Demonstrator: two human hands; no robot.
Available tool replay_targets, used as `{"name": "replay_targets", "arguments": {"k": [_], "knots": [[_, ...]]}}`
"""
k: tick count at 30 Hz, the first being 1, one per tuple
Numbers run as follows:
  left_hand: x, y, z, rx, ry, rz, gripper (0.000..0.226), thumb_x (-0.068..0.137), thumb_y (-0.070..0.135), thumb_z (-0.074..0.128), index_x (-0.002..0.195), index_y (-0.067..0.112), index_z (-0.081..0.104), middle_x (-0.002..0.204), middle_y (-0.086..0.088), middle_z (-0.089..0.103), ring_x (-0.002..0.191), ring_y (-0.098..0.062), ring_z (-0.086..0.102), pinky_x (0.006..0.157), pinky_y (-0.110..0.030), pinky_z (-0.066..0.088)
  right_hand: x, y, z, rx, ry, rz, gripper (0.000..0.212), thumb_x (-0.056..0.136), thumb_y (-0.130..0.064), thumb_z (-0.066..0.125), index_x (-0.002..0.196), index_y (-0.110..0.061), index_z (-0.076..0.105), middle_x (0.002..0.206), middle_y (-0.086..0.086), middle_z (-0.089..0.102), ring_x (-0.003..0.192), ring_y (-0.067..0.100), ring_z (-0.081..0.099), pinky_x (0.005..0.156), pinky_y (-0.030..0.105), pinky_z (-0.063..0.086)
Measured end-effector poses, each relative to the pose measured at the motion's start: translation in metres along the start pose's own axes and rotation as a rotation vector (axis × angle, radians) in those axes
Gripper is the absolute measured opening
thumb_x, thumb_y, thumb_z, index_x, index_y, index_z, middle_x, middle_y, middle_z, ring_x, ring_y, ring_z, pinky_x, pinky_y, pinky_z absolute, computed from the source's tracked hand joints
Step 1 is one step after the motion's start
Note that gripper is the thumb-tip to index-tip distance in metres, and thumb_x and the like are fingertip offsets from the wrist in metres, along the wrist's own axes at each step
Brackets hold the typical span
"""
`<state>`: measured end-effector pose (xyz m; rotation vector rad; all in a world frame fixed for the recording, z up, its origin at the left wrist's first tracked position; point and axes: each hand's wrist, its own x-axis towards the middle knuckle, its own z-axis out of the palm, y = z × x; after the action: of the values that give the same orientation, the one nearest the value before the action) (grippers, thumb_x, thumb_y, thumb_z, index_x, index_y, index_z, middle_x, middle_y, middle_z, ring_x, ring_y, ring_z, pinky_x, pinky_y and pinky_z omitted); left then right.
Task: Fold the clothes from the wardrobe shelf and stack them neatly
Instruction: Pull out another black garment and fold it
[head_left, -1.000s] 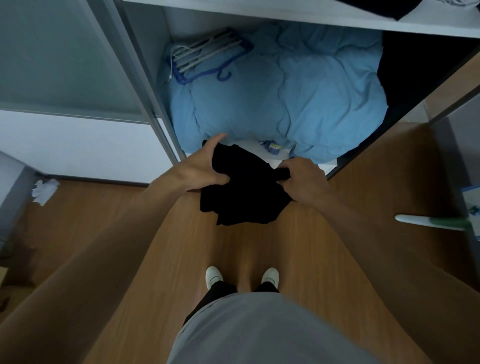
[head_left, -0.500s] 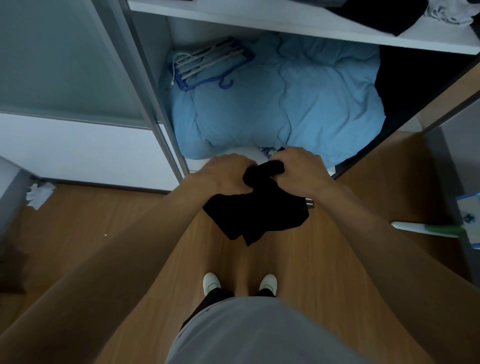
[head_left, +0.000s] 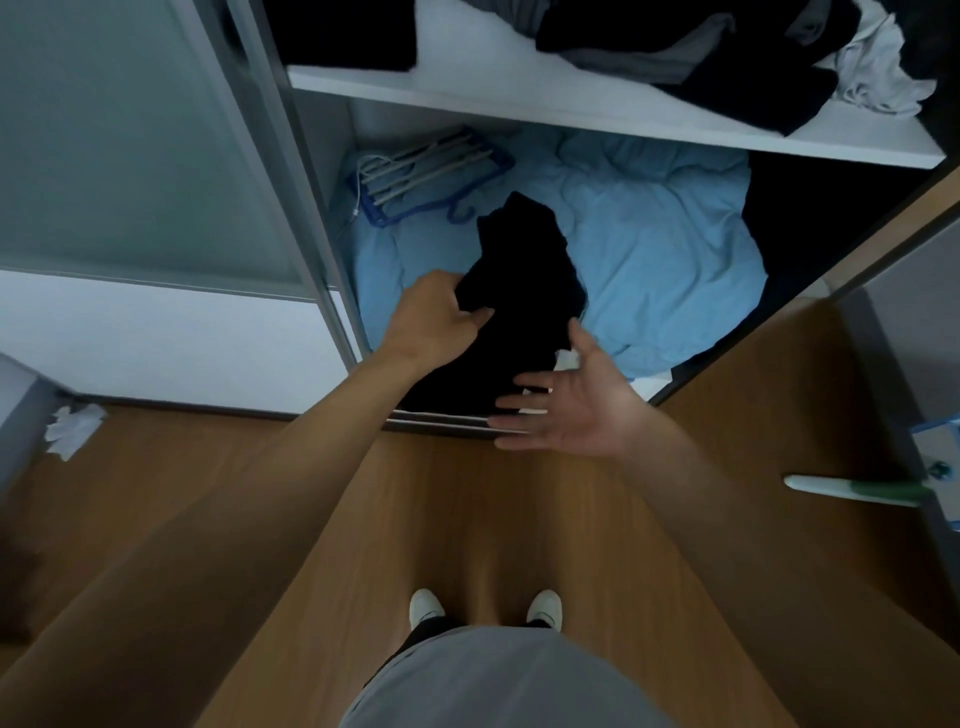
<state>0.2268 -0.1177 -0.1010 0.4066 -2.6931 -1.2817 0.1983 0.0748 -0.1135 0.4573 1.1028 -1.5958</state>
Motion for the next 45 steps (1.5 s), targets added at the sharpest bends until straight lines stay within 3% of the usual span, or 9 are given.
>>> {"name": "replay_targets", "arguments": {"k": [5, 9, 12, 18, 26, 31, 37, 42, 45], "knots": [[0.003, 0.014, -0.026, -0.118, -0.087, 0.243, 0.019, 0.087, 0.016, 0.072, 0.083, 0.034, 0.069, 0.077, 0.029, 0.061, 0.078, 0.003, 0.059, 0.066, 0.0, 0.038, -0.002, -0.056, 0.049, 0.328, -0.148, -0.17, 0.095, 0.084, -0.077, 0.042, 0.14, 0.0, 0.049, 0.141, 0.037, 0.046, 0.129, 0.057, 0.043, 0.091, 0.073, 0.044], [0.011, 0.022, -0.067, -0.167, -0.32, 0.509, 0.054, 0.083, -0.008, 0.061, 0.124, 0.028, 0.061, 0.124, 0.023, 0.054, 0.117, 0.013, 0.048, 0.104, -0.012, 0.035, -0.011, -0.082, 0.072, 0.173, 0.253, -0.616, 0.04, 0.106, -0.029, 0.041, 0.077, -0.015, 0.066, 0.075, 0.005, 0.066, 0.067, 0.015, 0.065, 0.051, 0.02, 0.056], [0.025, 0.029, -0.094, -0.287, -0.493, 0.467, 0.063, 0.074, 0.0, 0.041, 0.129, 0.027, 0.055, 0.144, 0.018, 0.042, 0.133, 0.012, 0.037, 0.111, -0.013, 0.026, -0.012, -0.096, 0.085, 0.187, 0.223, -0.667, 0.043, 0.106, -0.038, 0.041, 0.075, -0.013, 0.058, 0.059, 0.003, 0.062, 0.05, 0.013, 0.062, 0.042, 0.018, 0.049], [0.07, 0.058, -0.094, -0.355, -0.143, 0.394, 0.052, 0.102, 0.024, 0.051, 0.149, 0.016, 0.031, 0.15, -0.005, 0.038, 0.14, -0.014, 0.037, 0.118, -0.041, 0.029, 0.002, -0.136, 0.146, -0.039, -0.019, -0.685, 0.07, 0.096, -0.063, 0.039, 0.072, -0.012, 0.08, 0.075, 0.01, 0.075, 0.067, 0.022, 0.074, 0.056, 0.029, 0.059], [0.142, 0.072, -0.105, -0.423, 0.126, 0.494, 0.057, 0.102, 0.028, 0.046, 0.154, 0.016, 0.026, 0.156, -0.003, 0.033, 0.145, -0.009, 0.03, 0.121, -0.039, 0.025, 0.026, -0.217, 0.177, -0.074, -0.179, -0.842, 0.057, 0.096, -0.055, 0.04, 0.076, -0.016, 0.077, 0.072, 0.003, 0.072, 0.067, 0.013, 0.071, 0.062, 0.023, 0.058], [0.209, 0.074, -0.114, -0.227, 0.273, 0.511, 0.054, 0.103, 0.022, 0.045, 0.152, 0.008, 0.027, 0.159, -0.008, 0.027, 0.148, -0.013, 0.022, 0.122, -0.023, 0.017, 0.053, -0.297, 0.189, 0.044, -0.304, -0.737, 0.062, 0.097, -0.059, 0.041, 0.135, -0.013, 0.058, 0.106, 0.009, 0.069, 0.11, 0.021, 0.062, 0.097, 0.031, 0.047], [0.288, 0.086, -0.162, 0.049, 0.518, 0.382, 0.051, 0.104, 0.028, 0.043, 0.152, 0.016, 0.032, 0.16, -0.004, 0.026, 0.149, -0.018, 0.021, 0.121, -0.056, 0.012, 0.098, -0.381, 0.248, -0.06, -0.528, -0.701, 0.053, 0.104, -0.048, 0.019, 0.111, -0.014, 0.059, 0.087, 0.007, 0.073, 0.083, 0.017, 0.07, 0.075, 0.027, 0.057], [0.342, 0.076, -0.197, 0.384, 0.585, 0.191, 0.049, 0.103, 0.043, 0.036, 0.15, 0.032, 0.036, 0.161, 0.005, 0.029, 0.151, -0.02, 0.017, 0.118, -0.057, 0.002, 0.168, -0.42, 0.284, -0.251, -0.386, -0.576, 0.038, 0.11, -0.016, 0.024, 0.146, -0.012, 0.035, 0.146, 0.01, 0.051, 0.12, 0.01, 0.054, 0.078, 0.008, 0.046], [0.363, 0.036, -0.204, 0.519, 0.382, -0.099, 0.048, 0.103, 0.037, 0.036, 0.151, 0.028, 0.036, 0.159, 0.006, 0.032, 0.15, -0.019, 0.019, 0.118, -0.06, 0.002, 0.2, -0.432, 0.269, -0.527, -0.289, -0.443, 0.035, 0.108, -0.029, 0.034, 0.108, -0.011, 0.064, 0.095, 0.008, 0.076, 0.079, 0.014, 0.072, 0.062, 0.021, 0.056]]}}
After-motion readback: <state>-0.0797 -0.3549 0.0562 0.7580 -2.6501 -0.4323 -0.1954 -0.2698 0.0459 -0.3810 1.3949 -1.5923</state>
